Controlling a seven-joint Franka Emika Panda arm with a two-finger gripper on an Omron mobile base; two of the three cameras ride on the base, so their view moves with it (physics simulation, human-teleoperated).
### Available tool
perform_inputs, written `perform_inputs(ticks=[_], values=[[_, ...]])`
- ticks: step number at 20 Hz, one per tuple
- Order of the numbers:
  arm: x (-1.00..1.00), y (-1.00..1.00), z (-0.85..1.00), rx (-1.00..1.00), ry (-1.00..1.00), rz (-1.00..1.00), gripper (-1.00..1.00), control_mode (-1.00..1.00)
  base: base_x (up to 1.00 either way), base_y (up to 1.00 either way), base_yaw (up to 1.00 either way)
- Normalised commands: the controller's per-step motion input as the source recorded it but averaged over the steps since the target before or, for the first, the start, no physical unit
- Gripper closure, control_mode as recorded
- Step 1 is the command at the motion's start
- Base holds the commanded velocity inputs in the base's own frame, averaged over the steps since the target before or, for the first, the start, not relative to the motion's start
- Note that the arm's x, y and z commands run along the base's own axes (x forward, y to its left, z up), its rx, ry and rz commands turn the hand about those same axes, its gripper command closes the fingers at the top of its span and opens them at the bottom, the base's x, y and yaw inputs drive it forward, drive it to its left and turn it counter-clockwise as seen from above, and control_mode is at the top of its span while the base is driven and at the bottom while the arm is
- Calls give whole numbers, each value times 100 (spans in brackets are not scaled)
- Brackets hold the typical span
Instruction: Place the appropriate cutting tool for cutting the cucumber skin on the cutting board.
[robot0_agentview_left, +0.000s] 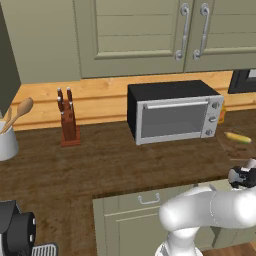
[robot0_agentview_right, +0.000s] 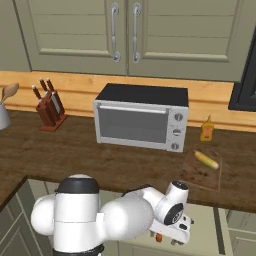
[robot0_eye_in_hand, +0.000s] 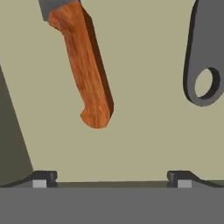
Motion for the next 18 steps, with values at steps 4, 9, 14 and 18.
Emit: perform_inputs(ticks=[4,9,14,18], values=[[0,0,-29,0,13,5,-100,-100,0,0,0],[-15,0,-17,0,14,4,-100,-100,0,0,0],[-55,0,3,0,21,0,-100,-100,0,0,0],[-71,0,13,0,24,0,-100,-100,0,0,0]])
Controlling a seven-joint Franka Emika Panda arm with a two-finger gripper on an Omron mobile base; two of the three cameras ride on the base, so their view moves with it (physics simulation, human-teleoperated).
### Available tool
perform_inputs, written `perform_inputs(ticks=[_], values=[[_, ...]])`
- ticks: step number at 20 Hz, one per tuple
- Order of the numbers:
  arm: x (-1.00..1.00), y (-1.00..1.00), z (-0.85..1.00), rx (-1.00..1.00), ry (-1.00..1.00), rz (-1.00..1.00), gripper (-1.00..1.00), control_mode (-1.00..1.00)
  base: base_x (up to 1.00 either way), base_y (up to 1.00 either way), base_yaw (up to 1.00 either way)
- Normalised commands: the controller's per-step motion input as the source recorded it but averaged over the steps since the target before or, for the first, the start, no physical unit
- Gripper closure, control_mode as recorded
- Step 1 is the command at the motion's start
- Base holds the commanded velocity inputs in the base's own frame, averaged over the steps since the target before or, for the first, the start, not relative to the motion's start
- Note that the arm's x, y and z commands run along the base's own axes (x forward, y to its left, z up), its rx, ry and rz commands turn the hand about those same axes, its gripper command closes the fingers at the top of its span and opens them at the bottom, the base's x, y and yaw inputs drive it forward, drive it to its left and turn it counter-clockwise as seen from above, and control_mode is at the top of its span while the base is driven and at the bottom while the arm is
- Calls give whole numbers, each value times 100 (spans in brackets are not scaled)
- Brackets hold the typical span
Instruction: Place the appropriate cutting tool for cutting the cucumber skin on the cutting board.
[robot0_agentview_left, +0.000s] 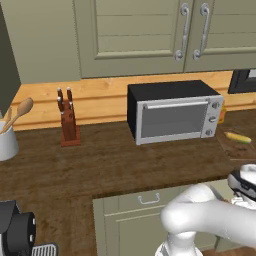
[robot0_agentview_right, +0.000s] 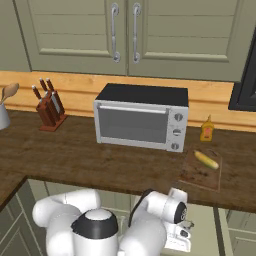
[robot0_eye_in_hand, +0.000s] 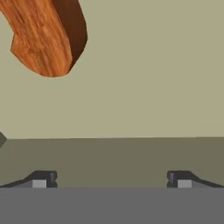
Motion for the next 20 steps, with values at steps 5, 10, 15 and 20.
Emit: perform_inputs(ticks=[5,10,15,20], values=[[-87,0,45,0,22,0,-100,-100,0,0,0],[-89,0,89,0,11,0,-100,-100,0,0,0],[1,-31,41,-1,-4,0,-100,-100,0,0,0],[46,-33,0,0,-22,0,-100,-100,0,0,0]])
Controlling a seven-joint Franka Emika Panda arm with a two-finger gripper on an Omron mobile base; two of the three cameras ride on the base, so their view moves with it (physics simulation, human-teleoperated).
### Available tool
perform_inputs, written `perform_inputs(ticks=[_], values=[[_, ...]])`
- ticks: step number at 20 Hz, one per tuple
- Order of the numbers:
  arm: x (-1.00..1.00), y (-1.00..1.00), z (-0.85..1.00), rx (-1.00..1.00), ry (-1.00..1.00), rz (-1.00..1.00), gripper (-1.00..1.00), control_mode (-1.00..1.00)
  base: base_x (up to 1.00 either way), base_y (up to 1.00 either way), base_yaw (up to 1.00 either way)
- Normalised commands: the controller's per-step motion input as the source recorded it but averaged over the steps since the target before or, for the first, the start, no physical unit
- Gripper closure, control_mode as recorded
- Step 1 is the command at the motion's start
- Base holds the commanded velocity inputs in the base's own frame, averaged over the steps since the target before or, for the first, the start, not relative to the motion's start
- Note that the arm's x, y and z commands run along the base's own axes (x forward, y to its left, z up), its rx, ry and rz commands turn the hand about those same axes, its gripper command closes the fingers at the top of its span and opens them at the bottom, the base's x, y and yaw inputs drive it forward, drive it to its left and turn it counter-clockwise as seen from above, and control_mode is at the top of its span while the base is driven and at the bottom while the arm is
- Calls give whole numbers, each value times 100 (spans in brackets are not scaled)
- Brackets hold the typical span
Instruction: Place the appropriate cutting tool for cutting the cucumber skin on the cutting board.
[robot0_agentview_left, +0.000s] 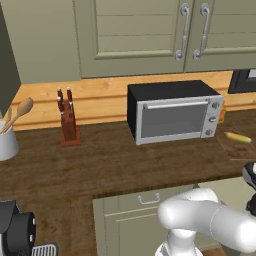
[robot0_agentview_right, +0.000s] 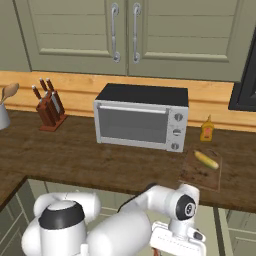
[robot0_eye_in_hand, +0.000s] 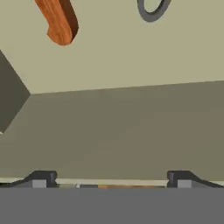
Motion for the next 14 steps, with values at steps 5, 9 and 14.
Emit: perform_inputs(ticks=[5,9,14], values=[[41,-23,-2,0,-34,4,-100,-100,0,0,0],[31,-13,-26,0,-26,7,-100,-100,0,0,0],[21,-16,-43,0,-19,6,-100,-100,0,0,0]])
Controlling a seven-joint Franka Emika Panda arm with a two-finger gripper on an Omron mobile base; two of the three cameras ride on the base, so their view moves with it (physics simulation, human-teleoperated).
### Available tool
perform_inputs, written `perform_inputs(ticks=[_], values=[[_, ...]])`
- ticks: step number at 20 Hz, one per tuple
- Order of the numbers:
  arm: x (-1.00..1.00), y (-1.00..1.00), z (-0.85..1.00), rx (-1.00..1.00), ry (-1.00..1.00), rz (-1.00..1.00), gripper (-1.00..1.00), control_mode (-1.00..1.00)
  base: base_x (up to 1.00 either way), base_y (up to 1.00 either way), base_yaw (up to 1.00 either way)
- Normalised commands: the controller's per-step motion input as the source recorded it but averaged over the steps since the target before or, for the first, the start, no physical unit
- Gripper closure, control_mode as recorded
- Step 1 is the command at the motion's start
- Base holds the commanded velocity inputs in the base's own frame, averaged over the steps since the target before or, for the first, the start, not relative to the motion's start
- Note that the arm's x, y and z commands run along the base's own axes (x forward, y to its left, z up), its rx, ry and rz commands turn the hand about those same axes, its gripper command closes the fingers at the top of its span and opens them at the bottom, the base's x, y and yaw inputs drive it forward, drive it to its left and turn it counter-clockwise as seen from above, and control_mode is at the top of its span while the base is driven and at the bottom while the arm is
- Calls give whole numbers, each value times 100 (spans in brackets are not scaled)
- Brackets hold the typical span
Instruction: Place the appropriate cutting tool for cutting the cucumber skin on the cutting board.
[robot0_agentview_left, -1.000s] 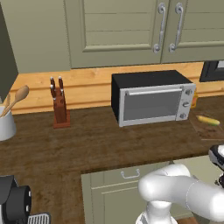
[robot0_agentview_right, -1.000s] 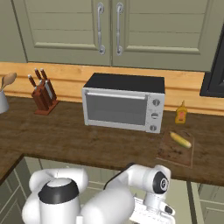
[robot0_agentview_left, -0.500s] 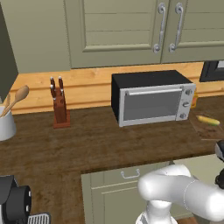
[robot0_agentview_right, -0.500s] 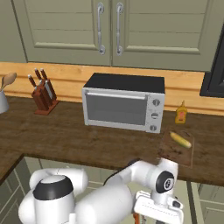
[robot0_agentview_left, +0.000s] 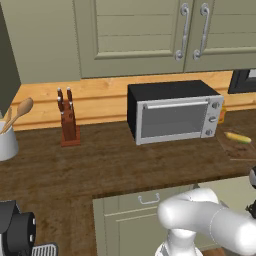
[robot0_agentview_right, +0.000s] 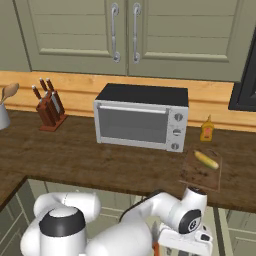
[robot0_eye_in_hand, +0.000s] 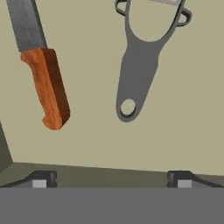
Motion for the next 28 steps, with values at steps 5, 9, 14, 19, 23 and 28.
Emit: perform_inputs(ticks=[5,9,14,19,23,28], values=[[37,-20,-24,0,-6,2,-100,-100,0,0,0],[59,-12,-6,0,0,-1,-100,-100,0,0,0],[32,-6,-35,3,0,0,-100,-100,0,0,0],[5,-10,-44,7,0,0,-100,-100,0,0,0],[12,-9,-31,5,0,0,-100,-100,0,0,0],[24,0,-34,1,0,-2,-100,-100,0,0,0]])
